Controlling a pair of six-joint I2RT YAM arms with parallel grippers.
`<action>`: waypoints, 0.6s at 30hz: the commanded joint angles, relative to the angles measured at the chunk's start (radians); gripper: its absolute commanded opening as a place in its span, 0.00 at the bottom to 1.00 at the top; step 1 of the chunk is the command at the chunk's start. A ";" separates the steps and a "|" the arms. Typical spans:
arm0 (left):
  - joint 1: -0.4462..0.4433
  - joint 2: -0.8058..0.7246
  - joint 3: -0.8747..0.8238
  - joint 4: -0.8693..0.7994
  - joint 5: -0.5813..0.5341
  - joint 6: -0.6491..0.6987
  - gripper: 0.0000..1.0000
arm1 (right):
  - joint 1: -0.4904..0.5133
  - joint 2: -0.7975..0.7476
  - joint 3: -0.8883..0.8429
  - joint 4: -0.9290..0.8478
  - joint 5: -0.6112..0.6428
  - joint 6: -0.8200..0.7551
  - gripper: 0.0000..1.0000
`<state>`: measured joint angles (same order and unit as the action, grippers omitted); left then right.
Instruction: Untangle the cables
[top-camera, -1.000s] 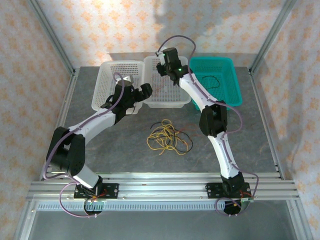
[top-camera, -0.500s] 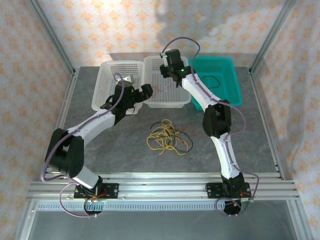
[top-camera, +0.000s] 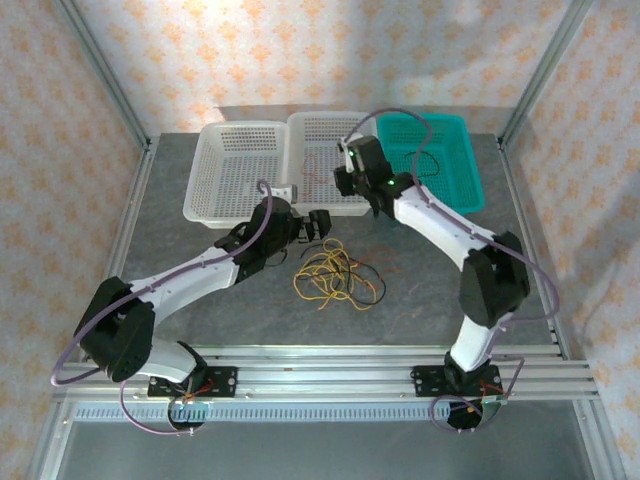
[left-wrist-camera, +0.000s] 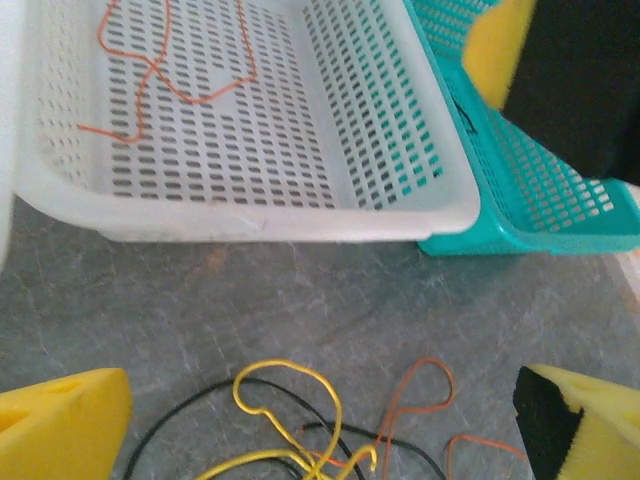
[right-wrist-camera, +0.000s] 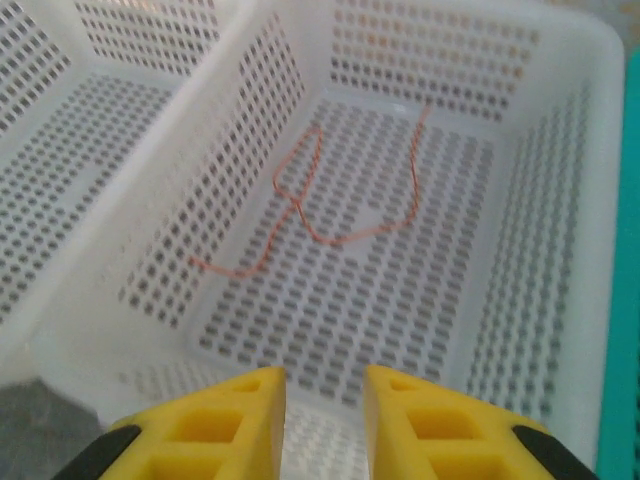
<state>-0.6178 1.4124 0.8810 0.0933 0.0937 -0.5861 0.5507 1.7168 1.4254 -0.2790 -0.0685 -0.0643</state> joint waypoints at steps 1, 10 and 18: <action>-0.044 0.022 0.000 0.023 -0.027 -0.022 0.99 | -0.002 -0.104 -0.132 -0.005 0.065 0.127 0.26; -0.186 0.127 0.048 0.061 -0.024 -0.006 0.99 | -0.001 -0.349 -0.413 -0.152 0.185 0.377 0.31; -0.288 0.217 0.097 0.089 -0.047 0.022 0.99 | -0.010 -0.408 -0.590 -0.168 0.171 0.521 0.33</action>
<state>-0.8833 1.6062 0.9451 0.1432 0.0837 -0.5911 0.5488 1.3254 0.8818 -0.4099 0.0628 0.3668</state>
